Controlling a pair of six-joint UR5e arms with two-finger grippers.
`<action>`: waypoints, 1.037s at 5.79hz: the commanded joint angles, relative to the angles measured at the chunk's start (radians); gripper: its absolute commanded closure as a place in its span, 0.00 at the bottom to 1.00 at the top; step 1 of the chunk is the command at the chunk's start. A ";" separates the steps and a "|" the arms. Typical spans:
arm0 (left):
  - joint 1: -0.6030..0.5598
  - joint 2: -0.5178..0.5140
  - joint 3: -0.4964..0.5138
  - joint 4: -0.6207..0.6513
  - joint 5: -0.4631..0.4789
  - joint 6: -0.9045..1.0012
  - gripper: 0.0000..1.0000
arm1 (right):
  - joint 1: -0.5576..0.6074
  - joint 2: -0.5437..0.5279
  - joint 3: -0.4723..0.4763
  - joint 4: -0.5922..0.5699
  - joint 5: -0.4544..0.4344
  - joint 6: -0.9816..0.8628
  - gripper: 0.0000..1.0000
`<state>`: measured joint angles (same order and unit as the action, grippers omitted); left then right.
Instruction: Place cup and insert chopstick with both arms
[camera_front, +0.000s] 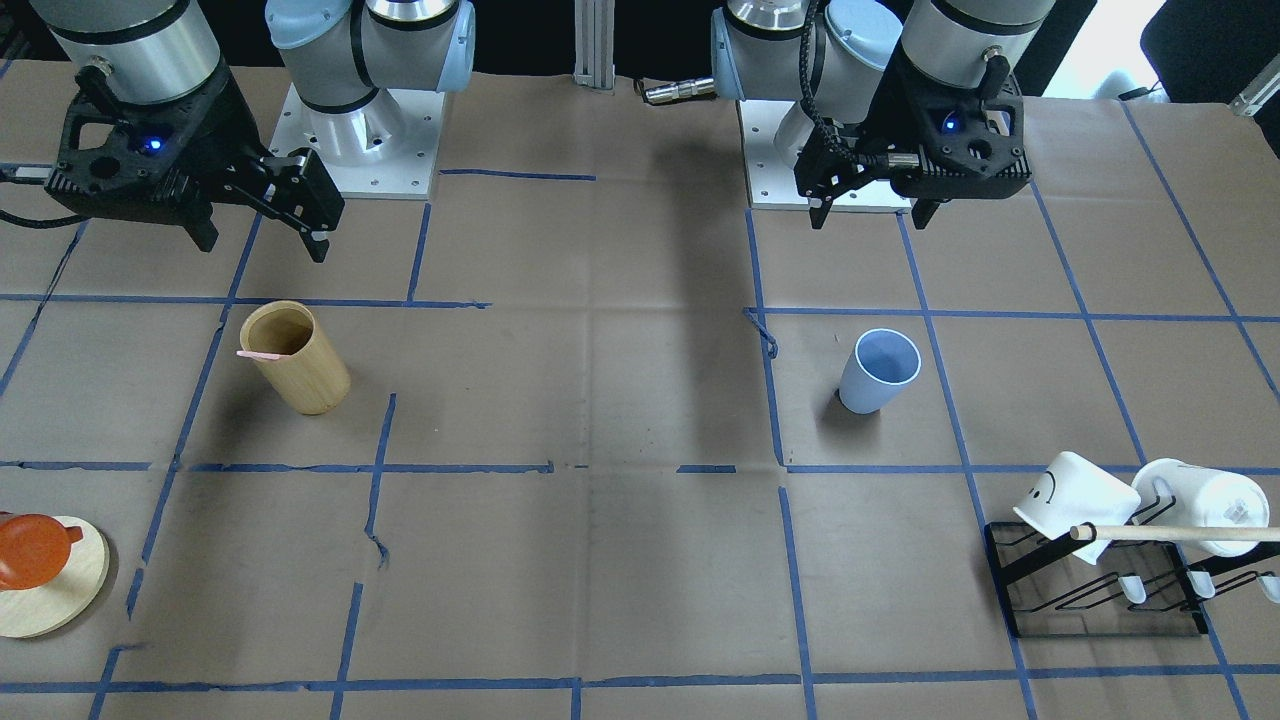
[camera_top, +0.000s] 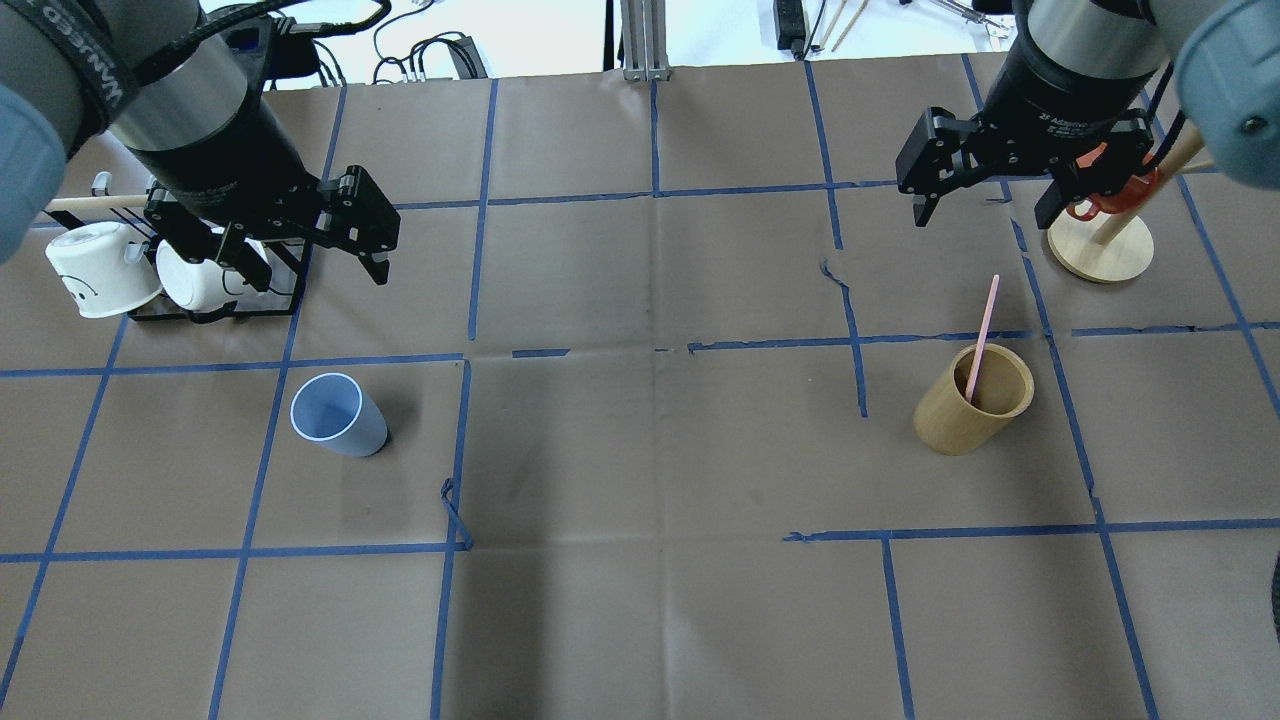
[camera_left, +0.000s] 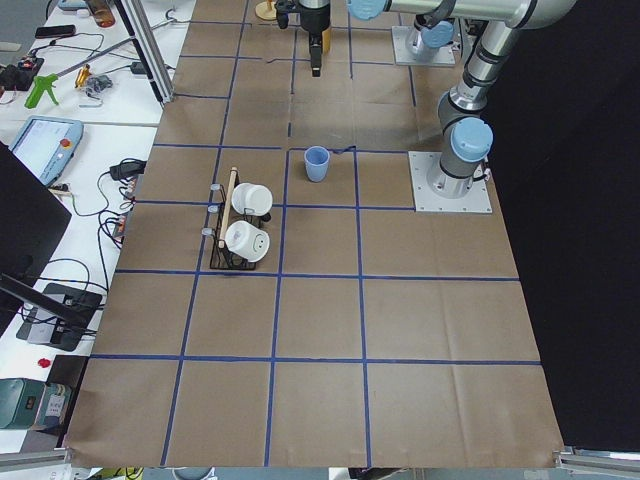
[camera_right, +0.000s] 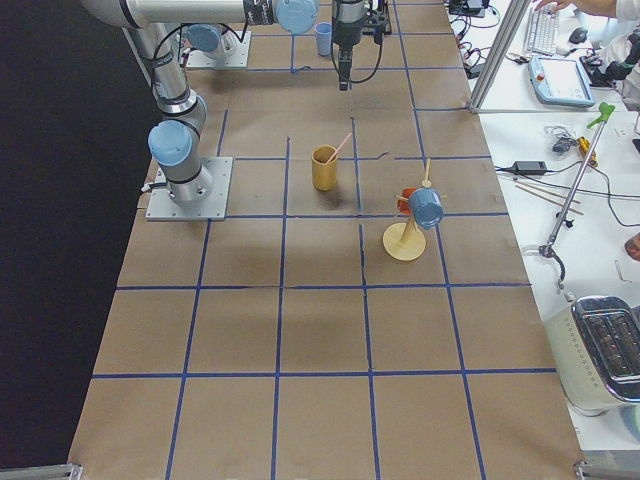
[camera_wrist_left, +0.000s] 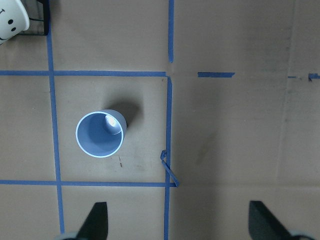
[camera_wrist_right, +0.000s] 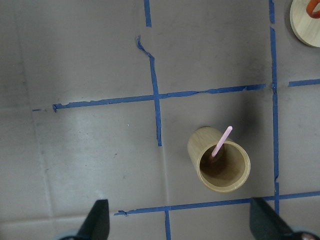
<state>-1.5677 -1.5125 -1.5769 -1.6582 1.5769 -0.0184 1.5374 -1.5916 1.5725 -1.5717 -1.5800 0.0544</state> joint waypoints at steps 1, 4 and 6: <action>0.000 0.000 0.000 0.000 -0.002 0.000 0.01 | 0.001 0.001 0.000 0.004 0.003 0.001 0.00; 0.002 0.006 0.000 0.000 0.000 0.000 0.01 | 0.004 -0.002 0.001 0.007 0.014 0.001 0.00; 0.002 0.006 0.003 0.000 -0.003 0.000 0.01 | 0.023 -0.001 0.001 0.006 0.012 0.001 0.00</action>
<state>-1.5669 -1.5053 -1.5765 -1.6582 1.5752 -0.0184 1.5534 -1.5933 1.5738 -1.5658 -1.5675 0.0552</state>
